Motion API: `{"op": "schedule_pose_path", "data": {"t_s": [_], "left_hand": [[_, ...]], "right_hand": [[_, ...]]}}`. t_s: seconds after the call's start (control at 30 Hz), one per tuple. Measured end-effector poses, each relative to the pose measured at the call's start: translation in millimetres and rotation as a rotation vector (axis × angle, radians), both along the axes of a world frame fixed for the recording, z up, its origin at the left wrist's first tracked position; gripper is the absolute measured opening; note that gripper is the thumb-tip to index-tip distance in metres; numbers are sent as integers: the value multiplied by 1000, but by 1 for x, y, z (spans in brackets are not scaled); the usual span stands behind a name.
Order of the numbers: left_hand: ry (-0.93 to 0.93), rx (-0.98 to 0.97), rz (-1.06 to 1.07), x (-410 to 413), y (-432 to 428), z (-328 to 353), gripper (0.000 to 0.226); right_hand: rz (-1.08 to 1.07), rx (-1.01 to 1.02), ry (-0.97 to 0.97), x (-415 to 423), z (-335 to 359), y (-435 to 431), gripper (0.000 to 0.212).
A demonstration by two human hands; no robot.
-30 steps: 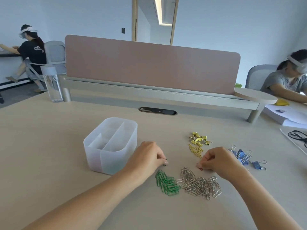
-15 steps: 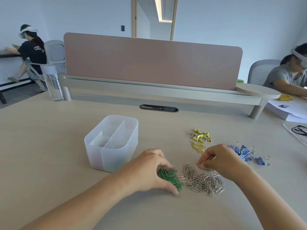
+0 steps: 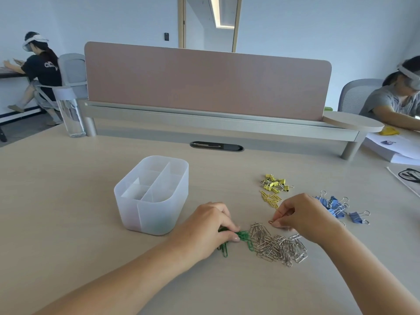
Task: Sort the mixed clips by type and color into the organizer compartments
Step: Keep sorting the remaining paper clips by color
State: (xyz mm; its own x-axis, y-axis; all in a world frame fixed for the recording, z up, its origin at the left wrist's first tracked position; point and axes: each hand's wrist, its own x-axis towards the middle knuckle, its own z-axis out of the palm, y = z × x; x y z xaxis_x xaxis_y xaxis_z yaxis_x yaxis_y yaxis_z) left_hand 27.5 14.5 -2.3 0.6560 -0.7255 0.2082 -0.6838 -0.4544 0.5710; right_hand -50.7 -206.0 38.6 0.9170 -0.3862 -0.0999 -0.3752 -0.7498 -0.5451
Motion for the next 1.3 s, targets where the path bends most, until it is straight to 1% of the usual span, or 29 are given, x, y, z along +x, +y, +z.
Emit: {"op": "schedule_pose_path", "data": {"t_s": [0.13, 0.2, 0.27, 0.37, 0.57, 0.77, 0.9, 1.07, 1.2, 1.3], "left_hand": [[-61, -3, -7, 0, -2, 4, 8], [-97, 20, -8, 1, 0, 6, 7], [-115, 43, -1, 4, 2, 9, 8], [-138, 84, -2, 6, 3, 10, 8], [-226, 160, -28, 5, 2, 6, 13], [-297, 164, -69, 5, 5, 4, 10], [-284, 145, -46, 7, 7, 4, 8], [-193, 101, 5, 5, 12, 13, 9], [-127, 10, 70, 3, 17, 24, 8], [-73, -88, 99, 1, 23, 41, 8]], "right_hand": [[7, -105, 29, 5, -1, 4, 15], [28, -178, 64, 7, 0, 7, 15], [42, -245, 83, 8, 0, 9, 20], [54, -313, 112, 8, 0, 12, 15], [134, -354, 159, 3, 1, 14, 24], [139, -378, 100, 5, -6, 16, 11], [154, -344, 42, 7, -10, 16, 15], [145, -301, -20, 8, -11, 15, 16], [155, -165, -119, 7, -10, 19, 12], [142, 25, -269, 6, -4, 23, 15]]}}
